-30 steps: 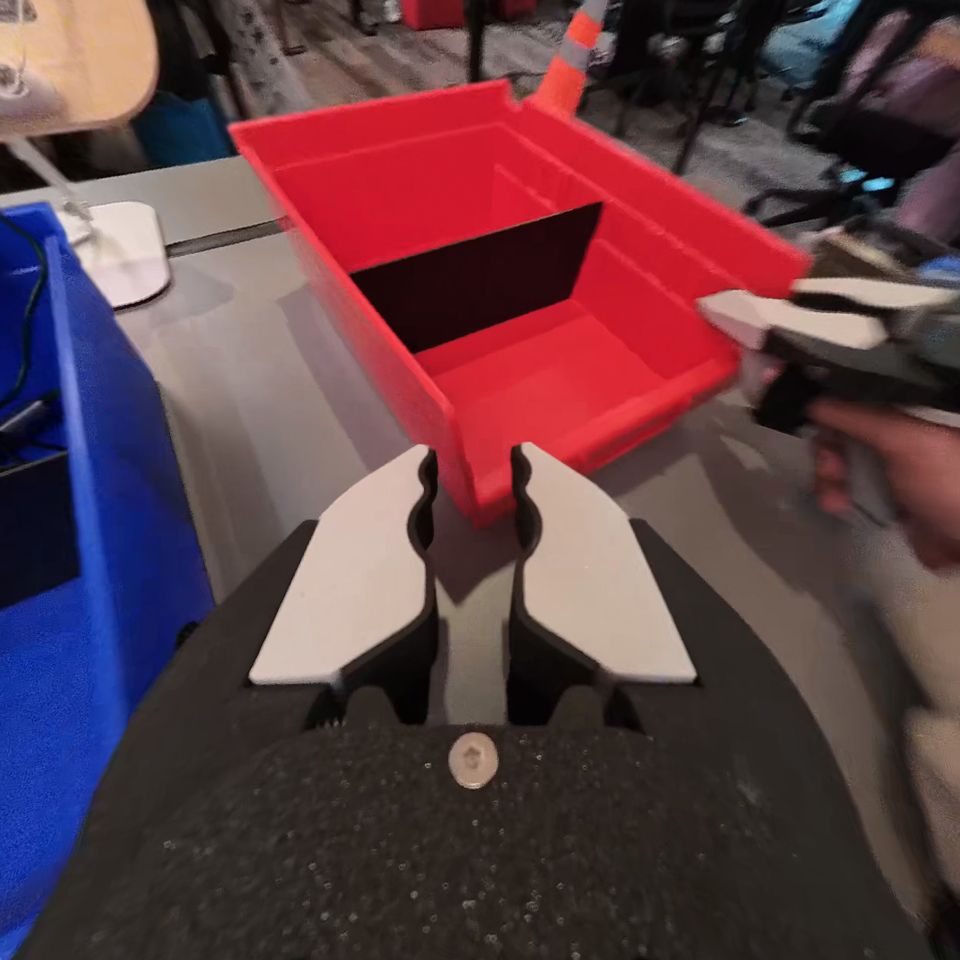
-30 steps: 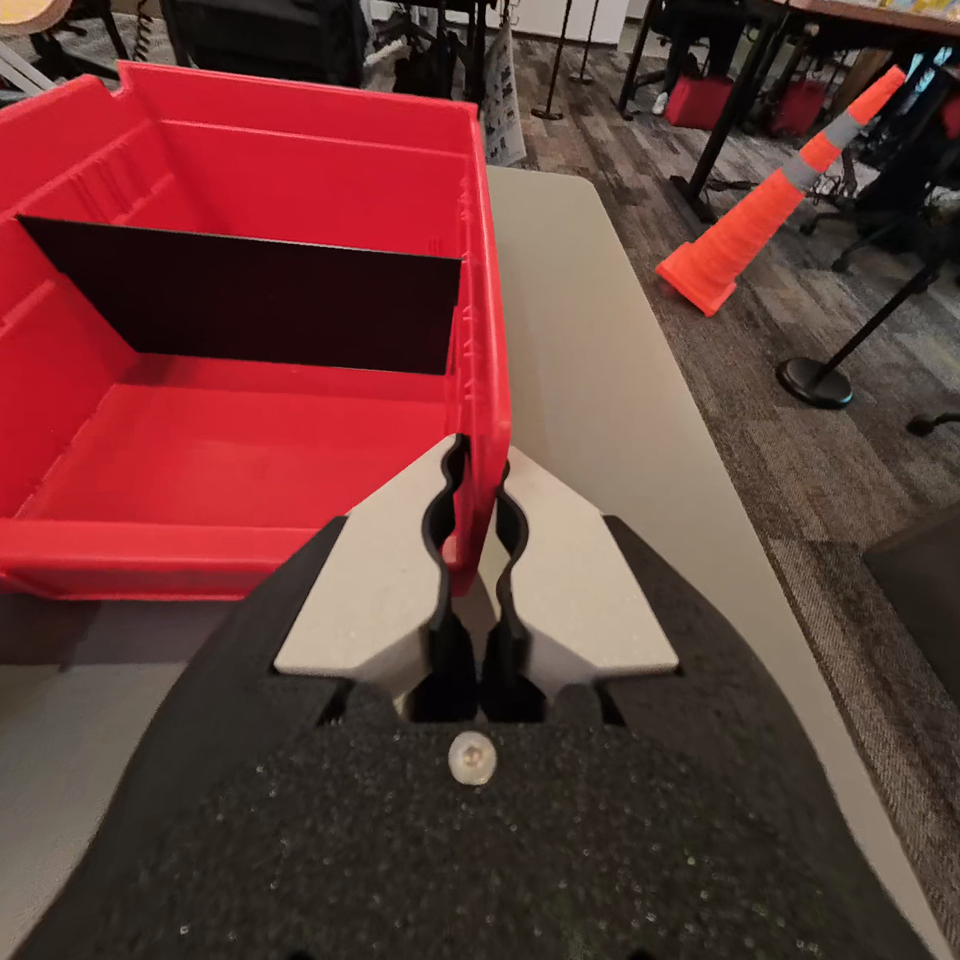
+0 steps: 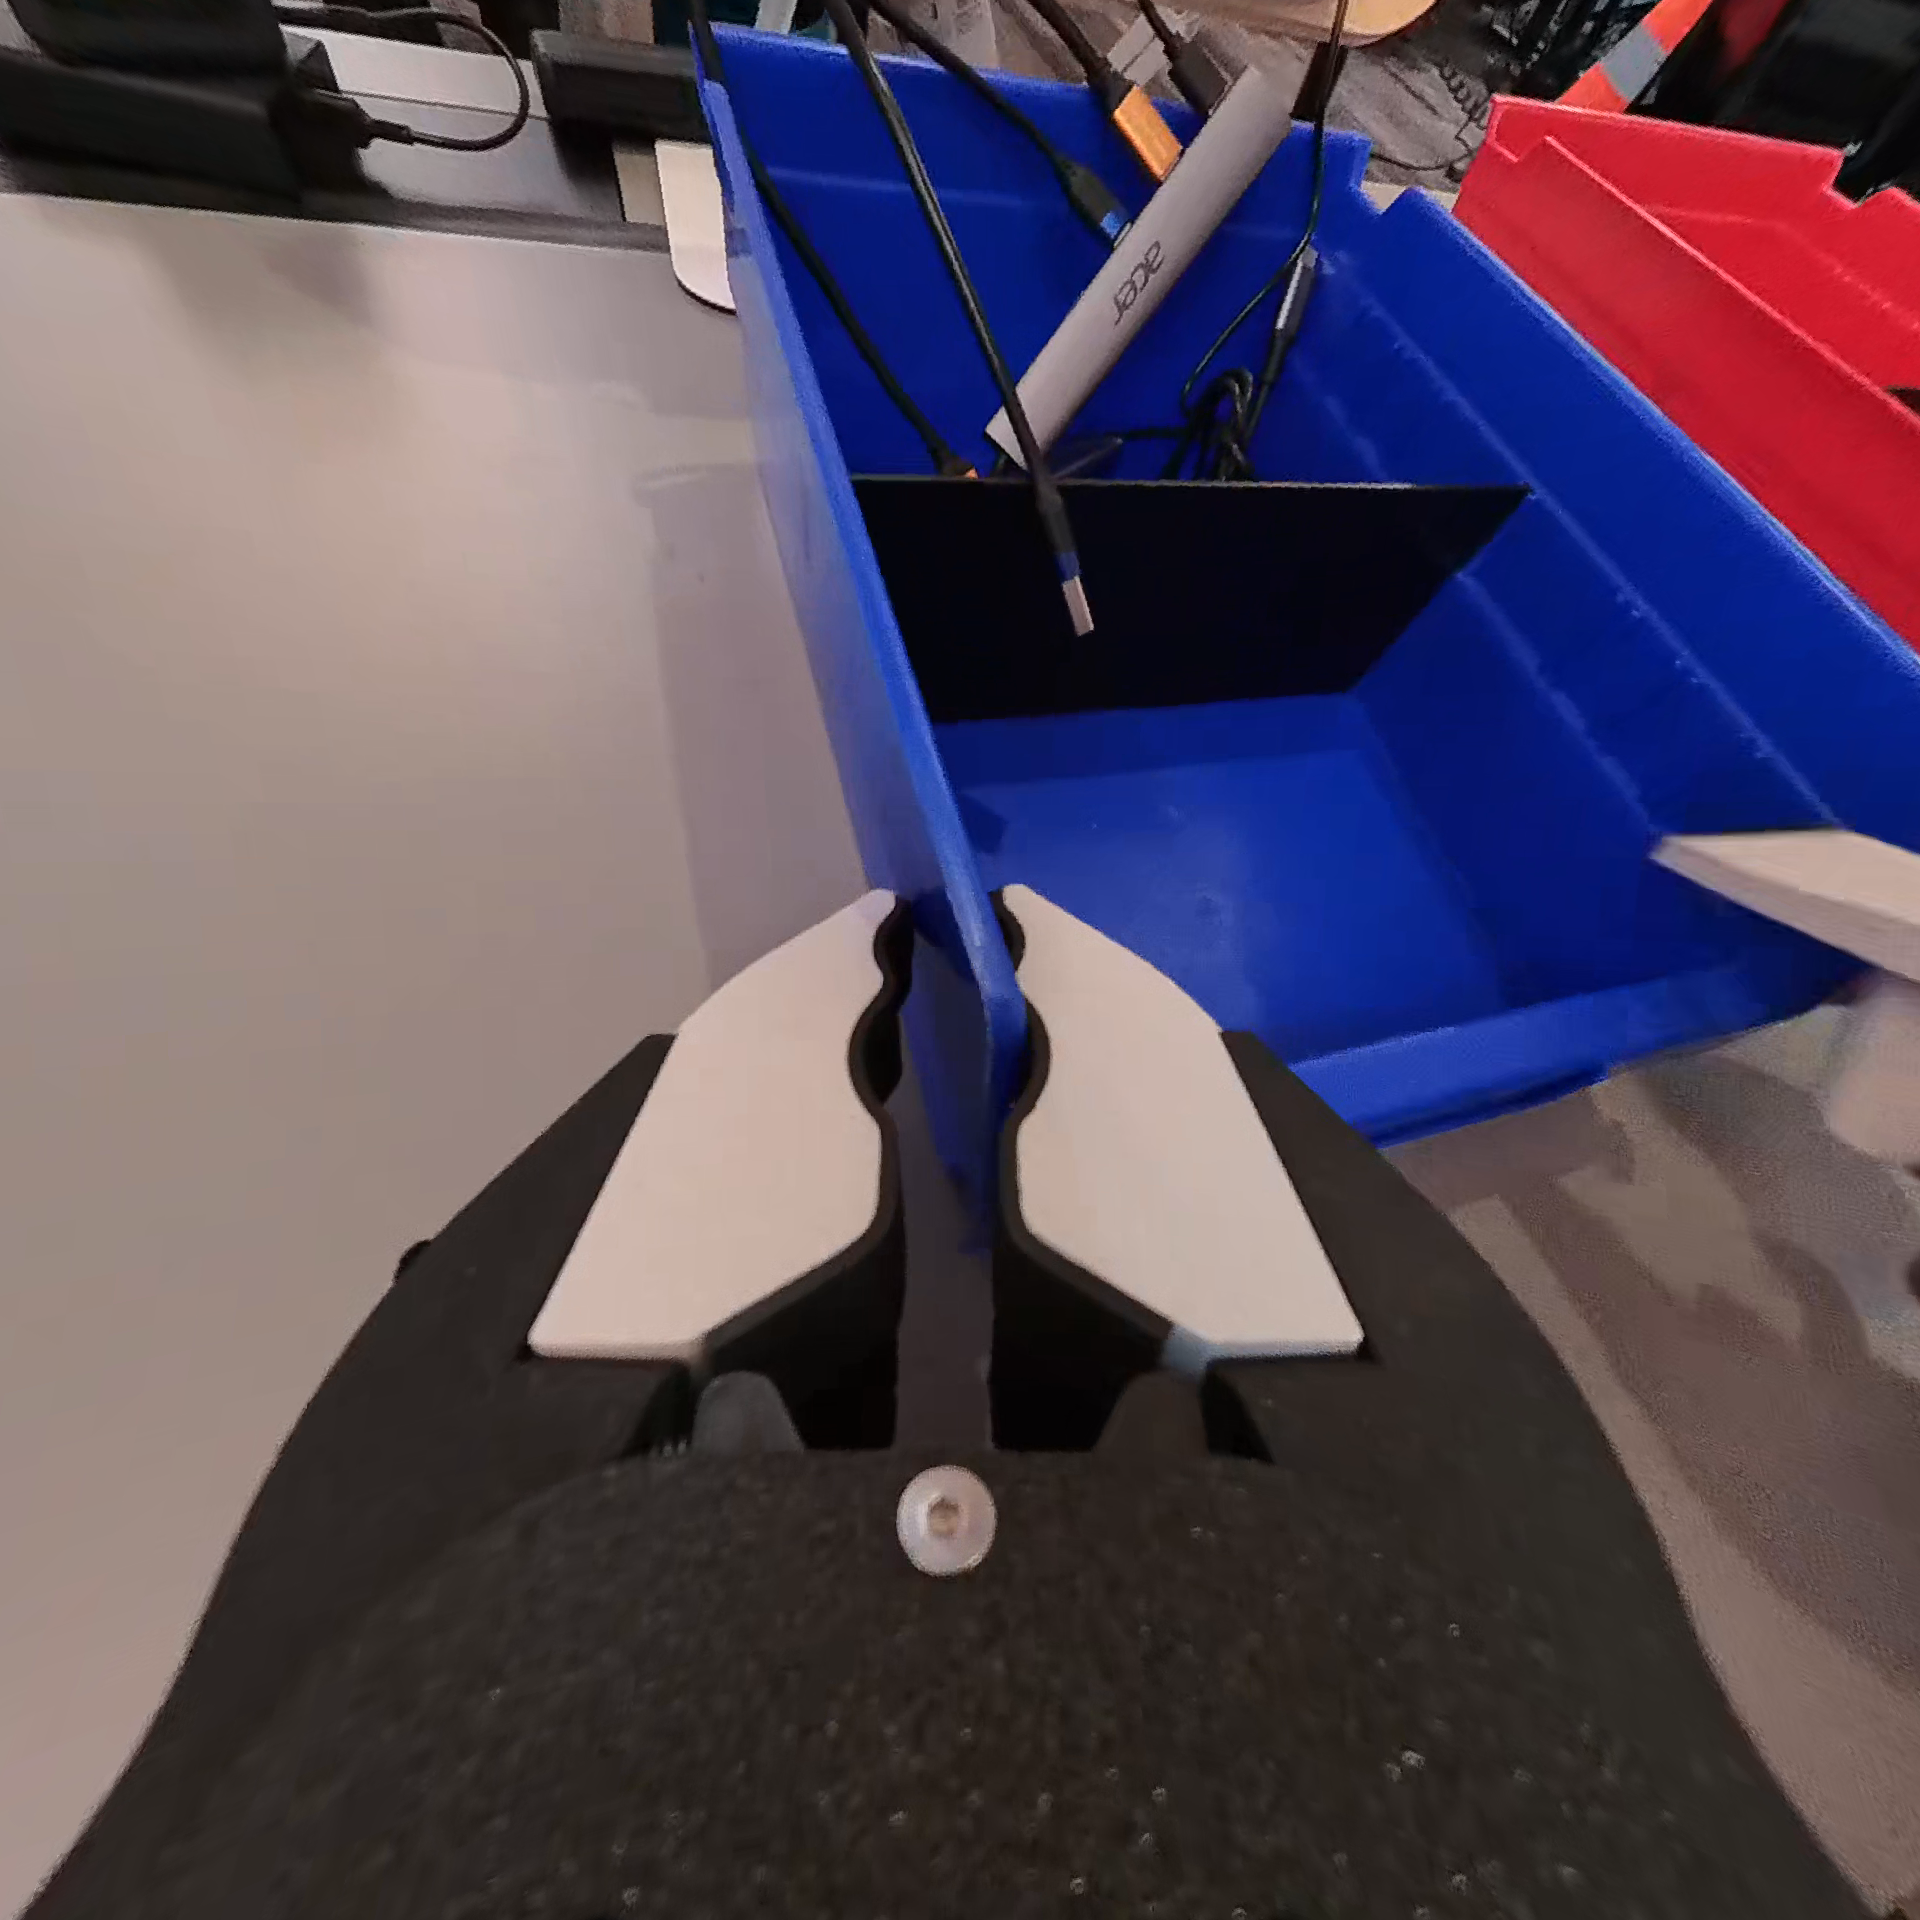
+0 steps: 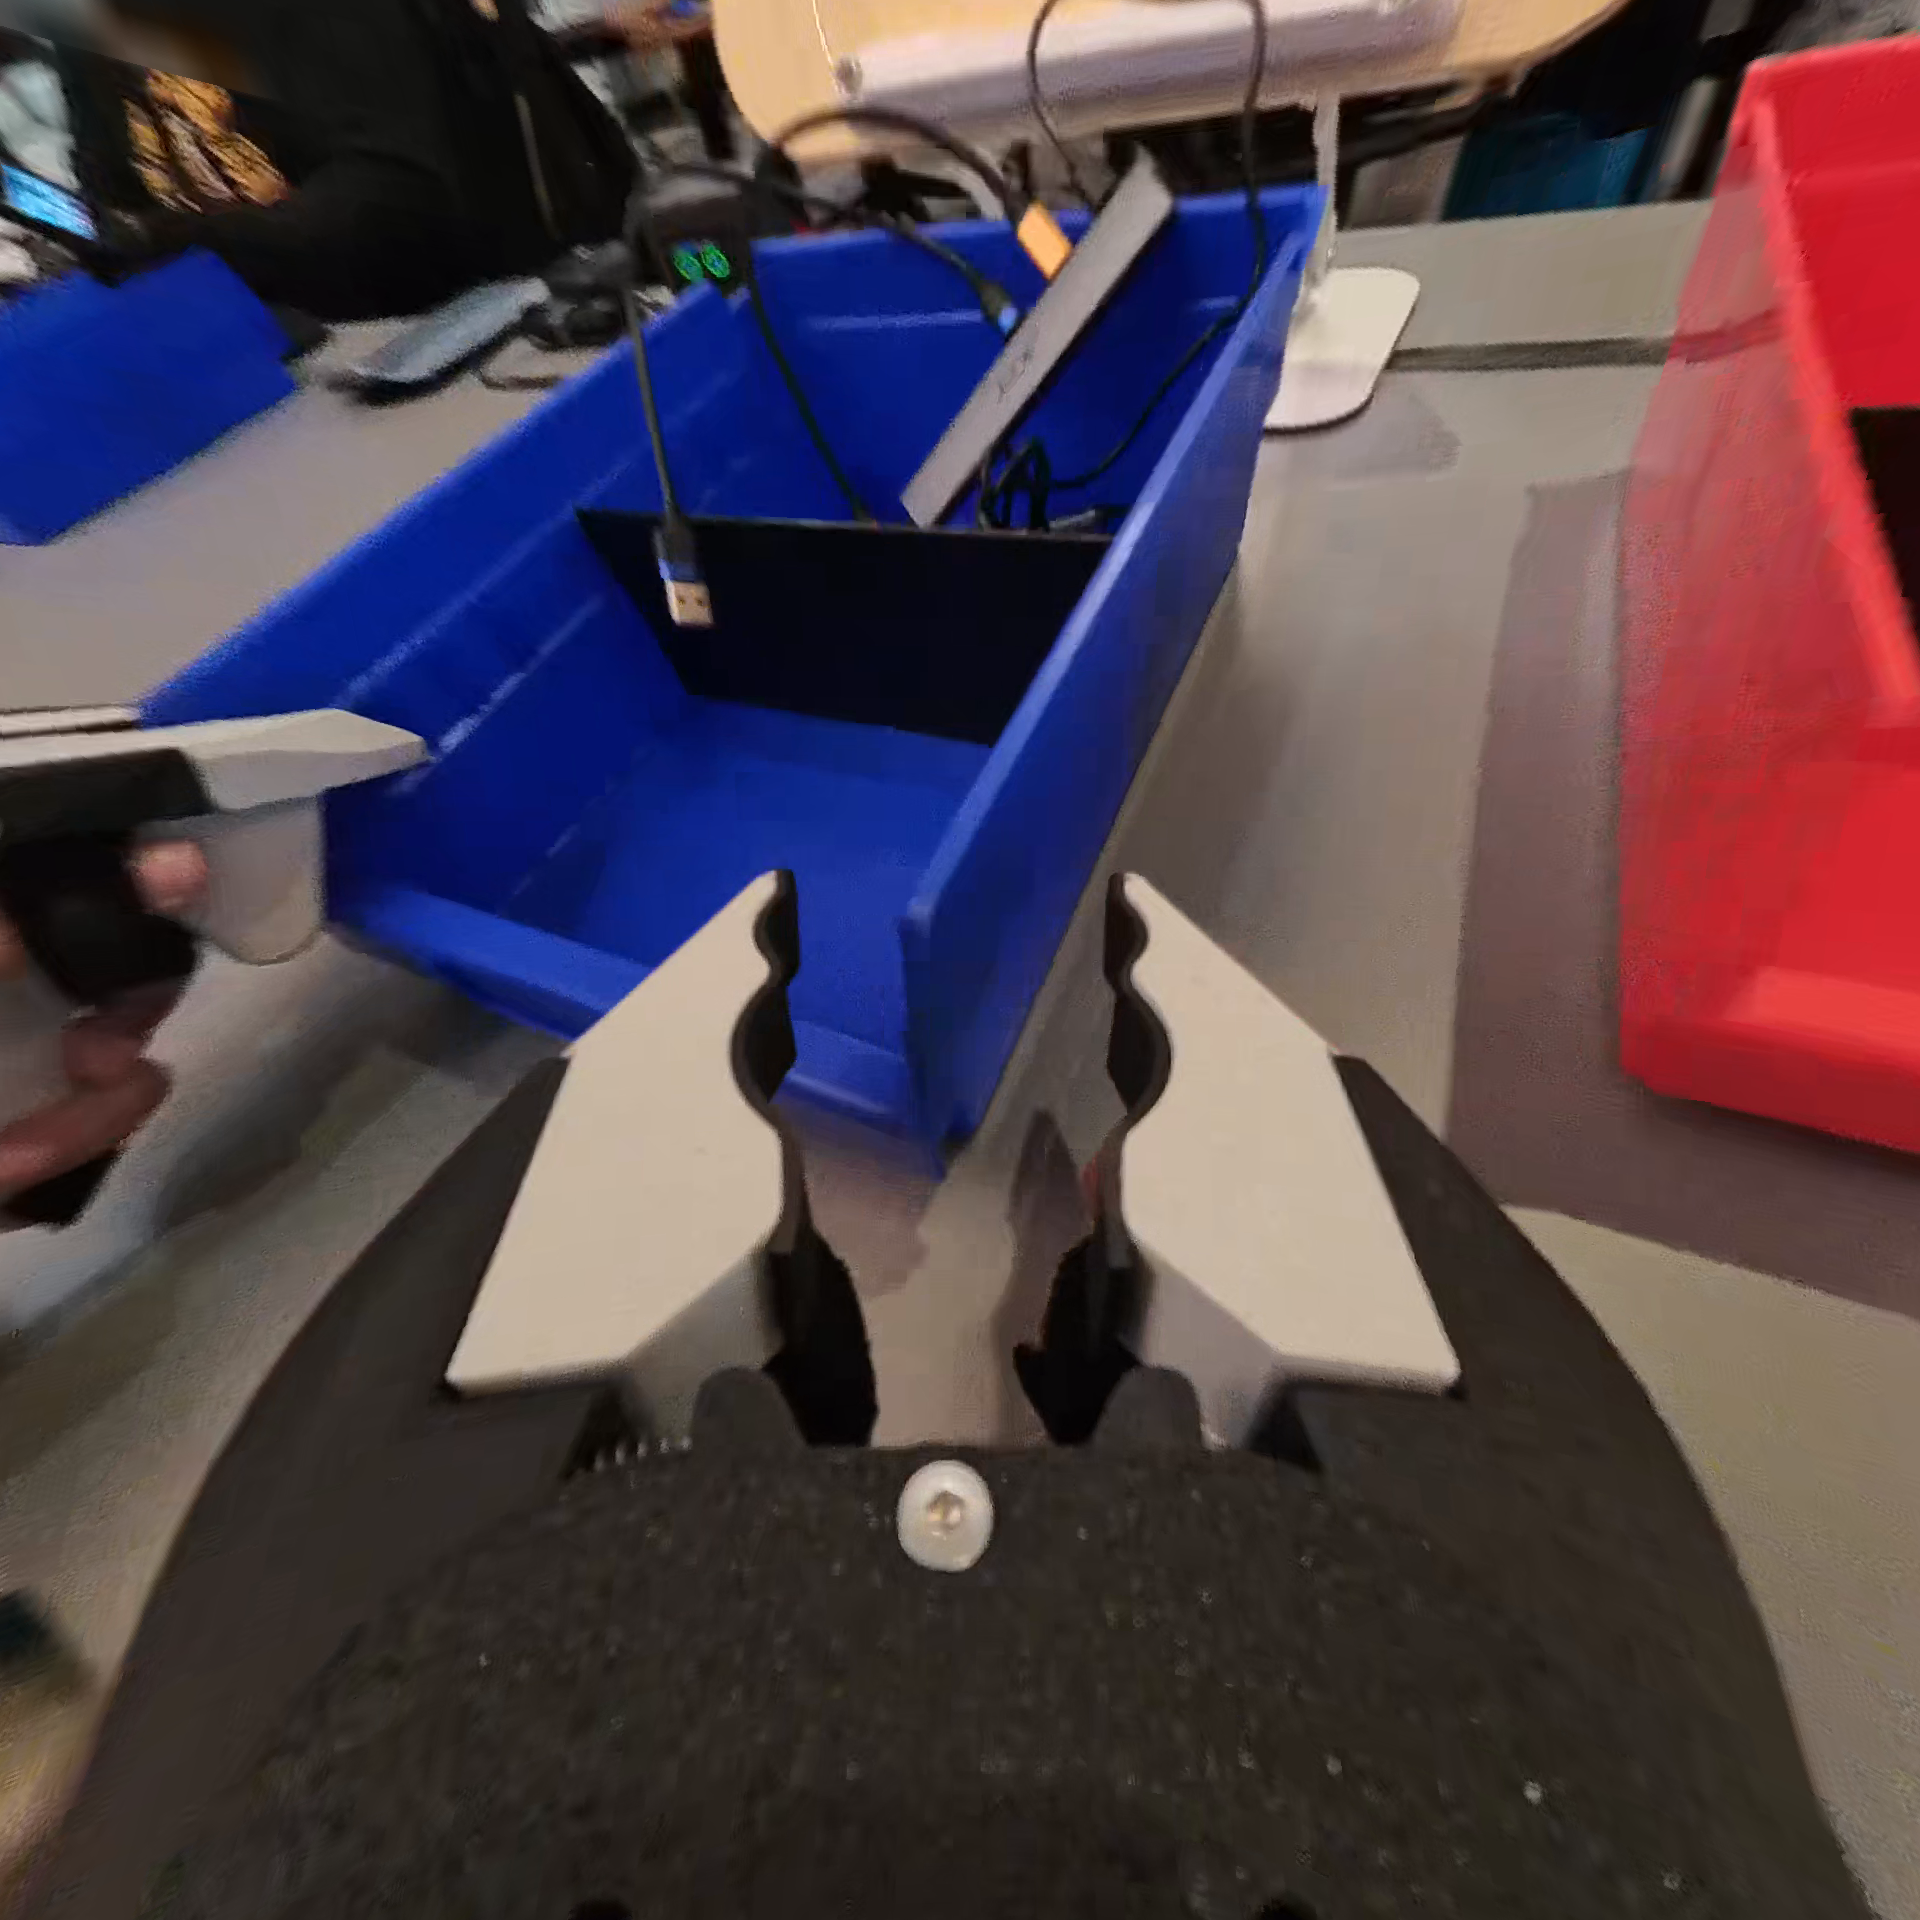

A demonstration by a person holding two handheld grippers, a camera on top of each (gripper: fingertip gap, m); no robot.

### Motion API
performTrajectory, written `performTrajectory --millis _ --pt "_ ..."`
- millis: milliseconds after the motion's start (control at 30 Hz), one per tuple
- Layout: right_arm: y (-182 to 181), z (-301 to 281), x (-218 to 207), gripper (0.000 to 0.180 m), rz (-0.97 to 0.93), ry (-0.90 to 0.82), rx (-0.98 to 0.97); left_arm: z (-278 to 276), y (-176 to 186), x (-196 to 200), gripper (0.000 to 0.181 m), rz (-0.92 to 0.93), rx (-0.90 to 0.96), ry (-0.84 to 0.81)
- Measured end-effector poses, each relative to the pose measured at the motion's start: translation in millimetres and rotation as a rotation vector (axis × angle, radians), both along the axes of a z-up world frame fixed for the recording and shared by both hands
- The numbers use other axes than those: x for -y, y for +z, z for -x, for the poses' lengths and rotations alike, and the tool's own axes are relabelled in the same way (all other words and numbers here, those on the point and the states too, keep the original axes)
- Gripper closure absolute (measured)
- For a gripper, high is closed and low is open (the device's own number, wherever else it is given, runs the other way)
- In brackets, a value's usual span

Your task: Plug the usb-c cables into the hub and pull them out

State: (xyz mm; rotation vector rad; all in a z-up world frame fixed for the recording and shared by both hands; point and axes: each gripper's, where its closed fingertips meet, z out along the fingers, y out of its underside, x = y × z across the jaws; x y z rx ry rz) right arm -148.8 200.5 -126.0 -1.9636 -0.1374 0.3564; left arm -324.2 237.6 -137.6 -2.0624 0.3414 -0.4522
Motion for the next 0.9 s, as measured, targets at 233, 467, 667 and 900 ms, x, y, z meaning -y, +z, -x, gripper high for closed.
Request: performTrajectory --millis 233,467,667,900 --pt "-3.5 12.4 -25.8 0.176 -0.011 -0.255 0.169 31.0 1.6 -6.1 0.176 -0.051 -0.133 0.05" --pt "23.1 124.4 -50.6 0.175 -0.145 -0.207 0.223 149.5 32.6 -32.8 0.179 -0.15 -0.149 0.246" --pt "16.7 220.7 -88.8 0.174 -0.148 -0.117 0.206 242.3 28.0 -55.0 0.179 -0.138 -0.164 0.312" --pt "-5.0 253.7 -100.3 0.171 -0.065 -0.066 0.189 269.8 3.1 -71.0 0.178 -0.013 -0.106 0.301"
